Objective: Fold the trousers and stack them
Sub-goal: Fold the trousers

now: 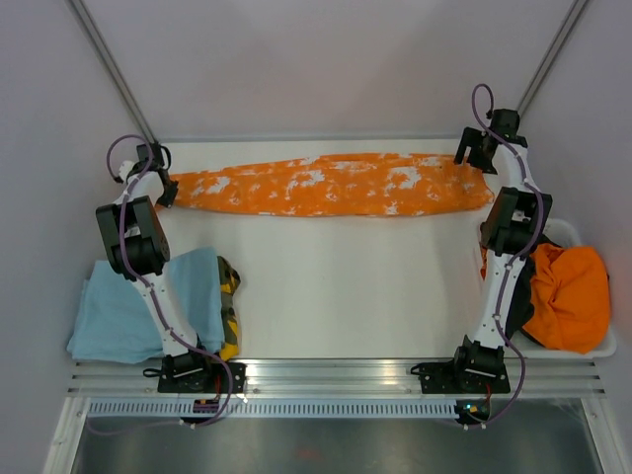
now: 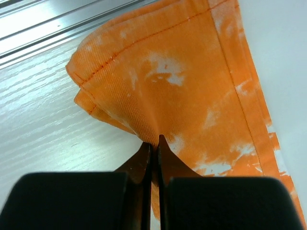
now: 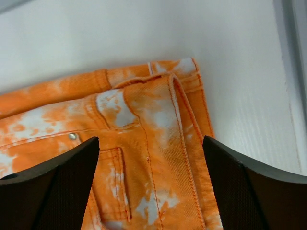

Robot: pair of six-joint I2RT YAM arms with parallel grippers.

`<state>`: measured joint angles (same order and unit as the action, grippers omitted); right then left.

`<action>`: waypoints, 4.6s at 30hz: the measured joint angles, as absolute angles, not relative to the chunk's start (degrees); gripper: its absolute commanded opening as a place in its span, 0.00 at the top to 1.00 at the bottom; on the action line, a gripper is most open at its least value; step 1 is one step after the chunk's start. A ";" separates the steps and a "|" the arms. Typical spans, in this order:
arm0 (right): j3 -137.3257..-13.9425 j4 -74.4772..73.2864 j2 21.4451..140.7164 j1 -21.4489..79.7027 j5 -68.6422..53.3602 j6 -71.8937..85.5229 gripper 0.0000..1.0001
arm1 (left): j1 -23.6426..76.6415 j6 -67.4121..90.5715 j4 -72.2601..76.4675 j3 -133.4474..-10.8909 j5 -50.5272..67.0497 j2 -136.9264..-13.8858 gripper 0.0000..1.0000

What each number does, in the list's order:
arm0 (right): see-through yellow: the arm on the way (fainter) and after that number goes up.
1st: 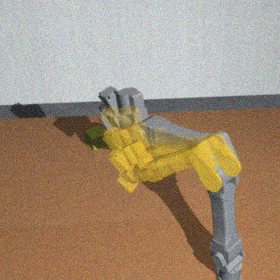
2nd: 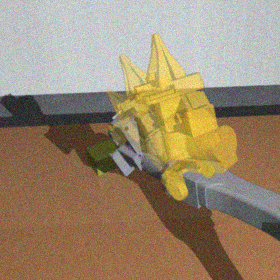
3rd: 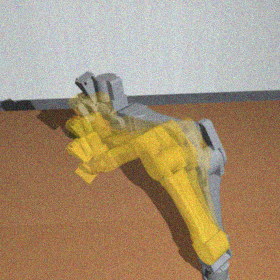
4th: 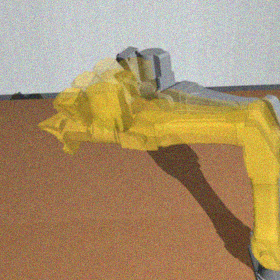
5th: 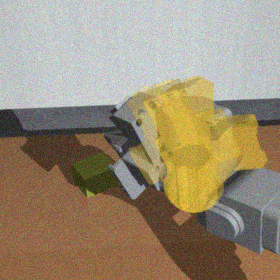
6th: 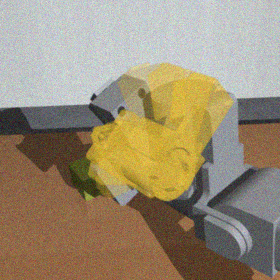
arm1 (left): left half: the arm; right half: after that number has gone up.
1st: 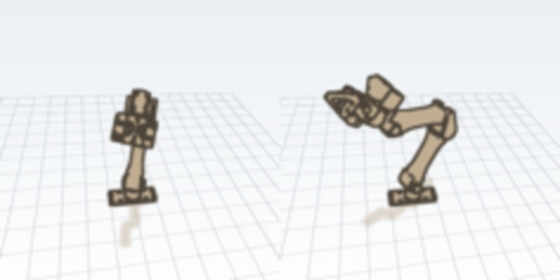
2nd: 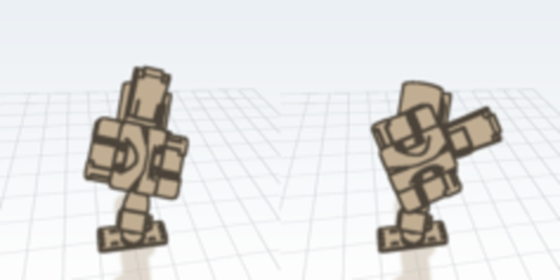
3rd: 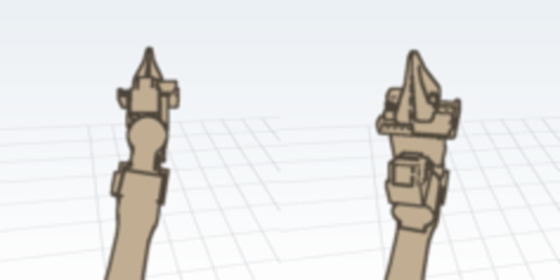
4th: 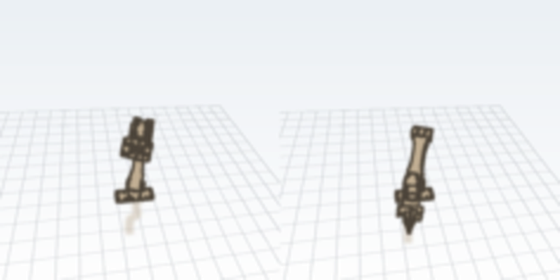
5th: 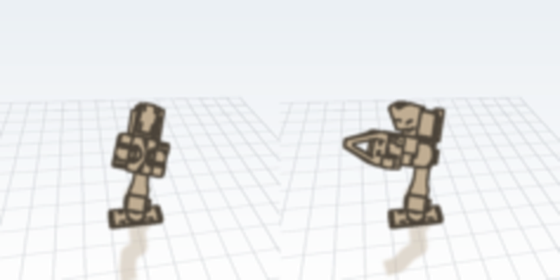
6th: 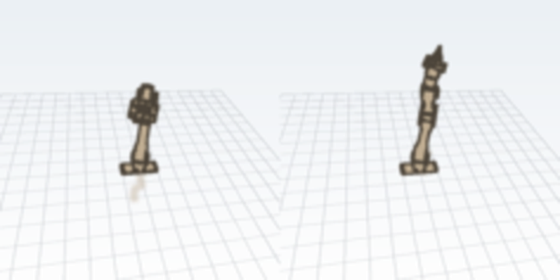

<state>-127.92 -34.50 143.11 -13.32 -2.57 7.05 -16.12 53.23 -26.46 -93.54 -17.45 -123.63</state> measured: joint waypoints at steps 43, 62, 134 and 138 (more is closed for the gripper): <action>-108.29 -34.02 132.16 -15.22 -1.96 10.70 0.02 | -24.60 46.63 -23.77 -94.11 -7.25 -125.14 0.25; -108.29 -35.83 130.37 -14.79 -3.07 12.40 0.02 | -24.36 46.94 -17.23 -94.24 -5.39 -127.68 0.98; -88.99 -18.46 117.08 -3.62 -24.95 36.12 0.55 | 34.59 19.18 4.54 -92.31 -22.57 -124.92 0.98; -88.86 -18.55 116.29 -3.95 -24.95 35.70 0.56 | 35.18 19.64 4.40 -92.31 -22.55 -124.92 0.98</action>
